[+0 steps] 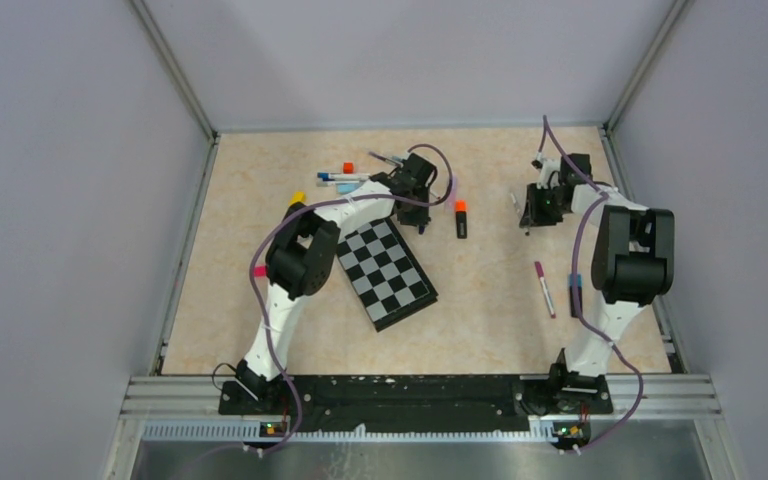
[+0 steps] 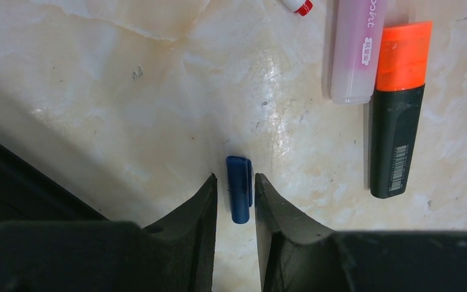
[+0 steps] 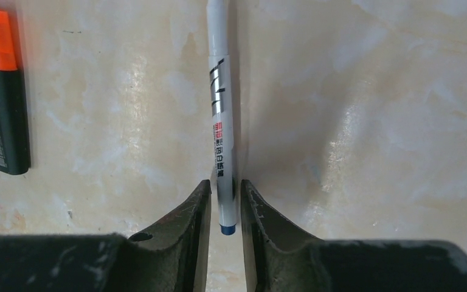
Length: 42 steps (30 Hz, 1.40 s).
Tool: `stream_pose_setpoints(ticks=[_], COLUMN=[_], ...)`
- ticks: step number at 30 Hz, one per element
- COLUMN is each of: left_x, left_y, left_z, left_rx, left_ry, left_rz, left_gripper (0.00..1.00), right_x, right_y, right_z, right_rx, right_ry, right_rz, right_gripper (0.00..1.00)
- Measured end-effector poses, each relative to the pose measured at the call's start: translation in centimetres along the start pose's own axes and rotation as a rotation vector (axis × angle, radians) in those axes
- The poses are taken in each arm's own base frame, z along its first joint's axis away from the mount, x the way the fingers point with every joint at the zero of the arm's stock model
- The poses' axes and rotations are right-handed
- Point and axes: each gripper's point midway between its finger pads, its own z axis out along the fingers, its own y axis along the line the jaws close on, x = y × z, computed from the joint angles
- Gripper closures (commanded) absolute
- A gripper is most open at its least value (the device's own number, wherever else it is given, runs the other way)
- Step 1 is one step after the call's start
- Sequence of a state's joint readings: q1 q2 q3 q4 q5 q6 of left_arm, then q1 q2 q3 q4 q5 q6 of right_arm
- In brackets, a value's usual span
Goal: Open the pen caps
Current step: Place the pen cap at the center of the board.
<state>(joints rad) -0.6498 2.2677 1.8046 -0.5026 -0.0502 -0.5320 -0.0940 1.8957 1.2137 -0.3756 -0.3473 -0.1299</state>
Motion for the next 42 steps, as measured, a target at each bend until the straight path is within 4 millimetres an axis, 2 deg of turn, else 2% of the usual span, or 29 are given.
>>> stream_pose_setpoints(ticks=[10,13,18,20,22,26,28,30,31,32,35,36,38,42], left_x=[-0.2,-0.4,-1.5,-2.3,-3.1,-4.3,-4.6,-4.4,-4.3,-4.0,-2.5,-1.9,-0.6,1.7], left_y=[0.1,0.2,-0.3,-0.8,-1.3,-2.2,-2.4,-2.3,-2.1,-1.8,-0.3,0.3,1.7,4.3], left_z=[-0.3,-0.4,-1.8,-3.6,-6.4,-13.7,-17.2,-20.4,-21.5,-22.6,-24.3,-24.5,-24.6,-24.5], left_rx=[-0.008,-0.013,0.004,0.035,0.078,0.197,0.251,0.297,0.312,0.325,0.346,0.354,0.367,0.391], left_ry=[0.004,-0.003,-0.036,-0.071,-0.123,-0.271,-0.353,-0.434,-0.466,-0.501,-0.554,-0.565,-0.568,-0.552], left_rz=[0.008,0.013,0.034,0.046,0.061,0.103,0.124,0.146,0.152,0.152,0.145,0.137,0.115,0.058], left_gripper=[0.68,0.67,0.63,0.6,0.56,0.42,0.3,0.14,0.05,0.02,0.01,0.01,0.01,0.01], right_x=[-0.1,0.0,0.2,0.1,-0.2,0.1,0.8,1.7,2.2,2.7,4.1,4.7,5.7,7.0], right_y=[0.0,0.0,0.8,1.6,2.6,4.8,5.7,6.5,6.9,7.2,7.6,7.7,7.6,6.5], right_z=[-0.1,-0.4,-2.6,-4.2,-6.2,-10.4,-12.2,-13.6,-14.1,-14.5,-15.1,-15.1,-14.9,-14.5], right_rx=[0.004,0.007,0.01,-0.001,-0.024,-0.083,-0.102,-0.116,-0.123,-0.125,-0.13,-0.13,-0.128,-0.084], right_ry=[0.003,0.006,-0.026,-0.052,-0.094,-0.189,-0.223,-0.25,-0.259,-0.262,-0.265,-0.257,-0.23,-0.176], right_rz=[0.001,0.001,-0.028,-0.056,-0.093,-0.173,-0.209,-0.25,-0.266,-0.283,-0.322,-0.332,-0.341,-0.352], right_gripper=[0.71,0.67,0.64,0.64,0.62,0.55,0.52,0.48,0.47,0.45,0.41,0.35,0.28,0.25])
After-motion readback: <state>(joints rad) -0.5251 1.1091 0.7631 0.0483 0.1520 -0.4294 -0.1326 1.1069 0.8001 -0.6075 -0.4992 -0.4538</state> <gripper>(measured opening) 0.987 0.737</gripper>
